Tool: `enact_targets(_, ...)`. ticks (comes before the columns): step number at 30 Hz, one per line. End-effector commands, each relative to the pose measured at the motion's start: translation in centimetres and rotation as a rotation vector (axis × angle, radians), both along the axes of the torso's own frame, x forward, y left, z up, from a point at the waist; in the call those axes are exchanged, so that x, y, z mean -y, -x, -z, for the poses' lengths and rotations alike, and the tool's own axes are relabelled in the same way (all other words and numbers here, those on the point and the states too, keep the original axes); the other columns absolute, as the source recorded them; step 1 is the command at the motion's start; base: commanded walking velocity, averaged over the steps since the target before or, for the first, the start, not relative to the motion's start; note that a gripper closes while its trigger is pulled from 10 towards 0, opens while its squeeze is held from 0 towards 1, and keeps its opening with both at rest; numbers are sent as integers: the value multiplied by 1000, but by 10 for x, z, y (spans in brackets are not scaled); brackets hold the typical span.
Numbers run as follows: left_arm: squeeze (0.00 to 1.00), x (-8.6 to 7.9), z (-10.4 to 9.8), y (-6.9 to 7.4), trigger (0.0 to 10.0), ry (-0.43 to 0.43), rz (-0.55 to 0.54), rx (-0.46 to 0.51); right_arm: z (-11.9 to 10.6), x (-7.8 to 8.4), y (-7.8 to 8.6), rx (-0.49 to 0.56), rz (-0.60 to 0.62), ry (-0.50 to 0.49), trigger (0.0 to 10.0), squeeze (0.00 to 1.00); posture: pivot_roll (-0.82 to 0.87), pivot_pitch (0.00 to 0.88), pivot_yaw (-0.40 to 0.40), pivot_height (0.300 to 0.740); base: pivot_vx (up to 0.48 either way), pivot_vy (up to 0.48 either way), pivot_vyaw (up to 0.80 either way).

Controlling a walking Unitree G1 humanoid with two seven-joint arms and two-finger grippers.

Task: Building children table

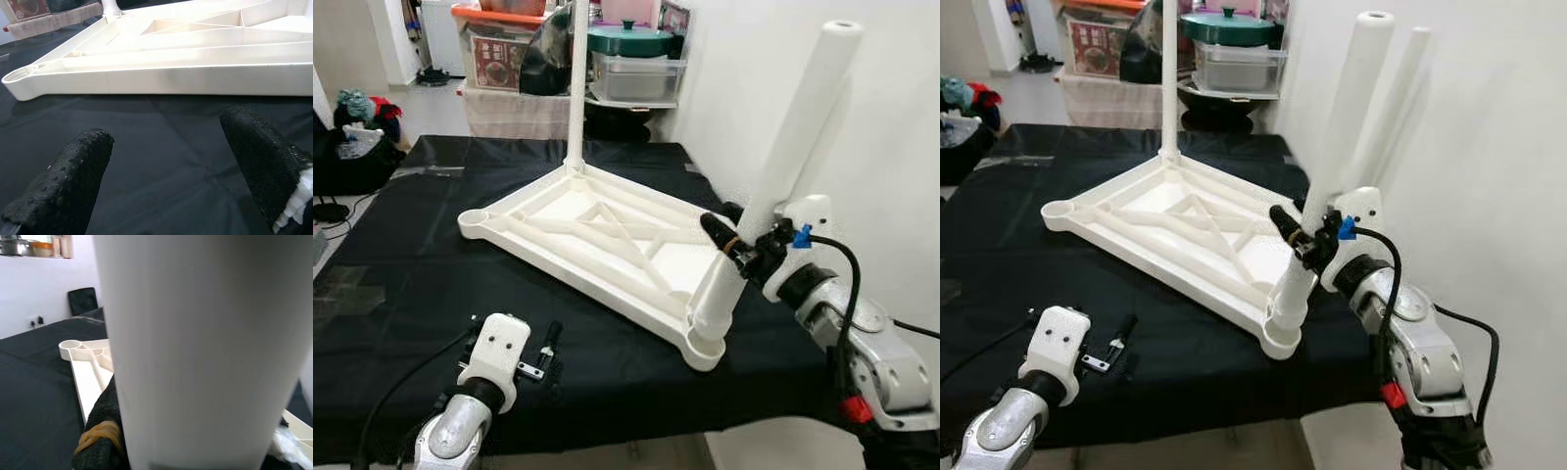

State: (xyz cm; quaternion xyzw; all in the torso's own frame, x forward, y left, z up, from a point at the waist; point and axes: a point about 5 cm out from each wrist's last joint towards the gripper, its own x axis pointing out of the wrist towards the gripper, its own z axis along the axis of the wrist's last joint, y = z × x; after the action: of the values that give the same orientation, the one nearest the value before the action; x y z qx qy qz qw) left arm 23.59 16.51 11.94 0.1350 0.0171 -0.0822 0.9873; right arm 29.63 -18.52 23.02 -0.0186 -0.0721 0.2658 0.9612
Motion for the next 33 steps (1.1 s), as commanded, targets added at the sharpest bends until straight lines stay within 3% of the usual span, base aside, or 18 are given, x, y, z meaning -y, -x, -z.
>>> enact_targets(1,0,1,1,0,10000,-1,-4,-13,19,4,-1,-107,-11,-9,10000,0,103,0,-116,740,0,0,0)
enact_targets(9,0,0,0,-1,10000,0,-7,-12,36,0,2,-198,-123,-45,10000,0,122,0,-125,740,0,0,0)
enact_targets(10,0,-1,-1,-1,10000,3,-10,-14,43,-1,2,-237,-192,-69,10000,0,130,0,-125,740,0,0,0)
enact_targets(13,0,-2,-1,-1,10000,4,-11,-16,41,-1,1,-241,-232,-91,10000,0,132,0,-126,740,0,0,0)
enact_targets(22,0,-3,-1,0,10000,3,-10,-21,46,3,2,-259,-273,-77,10000,0,139,0,-126,740,0,0,0)
enact_targets(29,0,-3,0,1,10000,-1,-6,-29,68,13,-3,-325,-240,-94,10000,0,149,0,-128,740,0,0,0)
enact_targets(33,0,-2,1,2,10000,4,-3,-39,81,14,-3,-385,-276,-151,10000,0,149,0,-123,740,0,0,0)
